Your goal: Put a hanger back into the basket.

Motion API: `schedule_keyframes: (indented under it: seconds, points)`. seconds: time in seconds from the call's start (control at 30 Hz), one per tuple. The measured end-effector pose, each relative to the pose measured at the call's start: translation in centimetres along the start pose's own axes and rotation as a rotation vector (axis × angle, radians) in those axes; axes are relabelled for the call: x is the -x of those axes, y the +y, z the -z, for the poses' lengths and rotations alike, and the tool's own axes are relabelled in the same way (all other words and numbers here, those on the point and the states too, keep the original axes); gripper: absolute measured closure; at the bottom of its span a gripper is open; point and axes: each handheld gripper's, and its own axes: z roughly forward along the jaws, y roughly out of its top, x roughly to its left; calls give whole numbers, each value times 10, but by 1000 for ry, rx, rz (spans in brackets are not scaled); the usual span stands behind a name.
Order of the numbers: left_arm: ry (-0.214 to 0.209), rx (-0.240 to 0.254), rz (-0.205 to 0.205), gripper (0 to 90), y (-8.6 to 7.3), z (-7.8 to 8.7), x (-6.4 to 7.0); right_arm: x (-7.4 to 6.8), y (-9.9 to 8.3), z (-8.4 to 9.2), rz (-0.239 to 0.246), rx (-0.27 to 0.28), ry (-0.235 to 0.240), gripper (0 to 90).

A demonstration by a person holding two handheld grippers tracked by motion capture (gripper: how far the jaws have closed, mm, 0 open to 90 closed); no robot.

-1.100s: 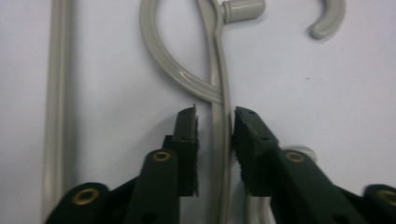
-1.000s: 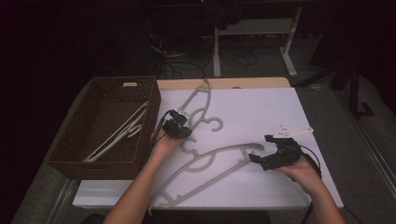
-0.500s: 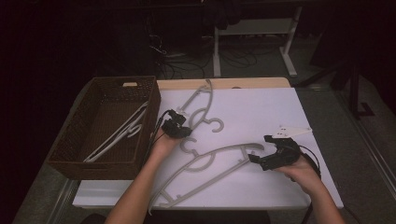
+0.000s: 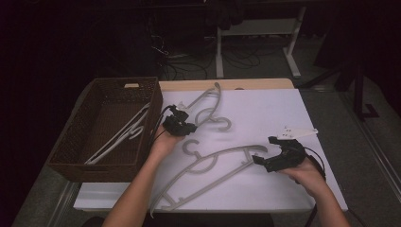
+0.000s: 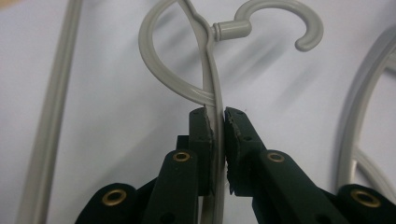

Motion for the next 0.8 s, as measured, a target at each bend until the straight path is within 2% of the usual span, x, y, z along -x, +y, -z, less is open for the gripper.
schedule_keyframes:
  seconds: [0.57,0.67,0.8]
  points:
    - [1,125,-73,828,41,71,9,1,0,3,-8,11,-1,0]
    - [-5,144,-83,829,45,88,6,2,0,3,-10,12,-2,0]
    - [-29,170,-75,830,46,108,-4,2,0,3,-9,13,-2,0]
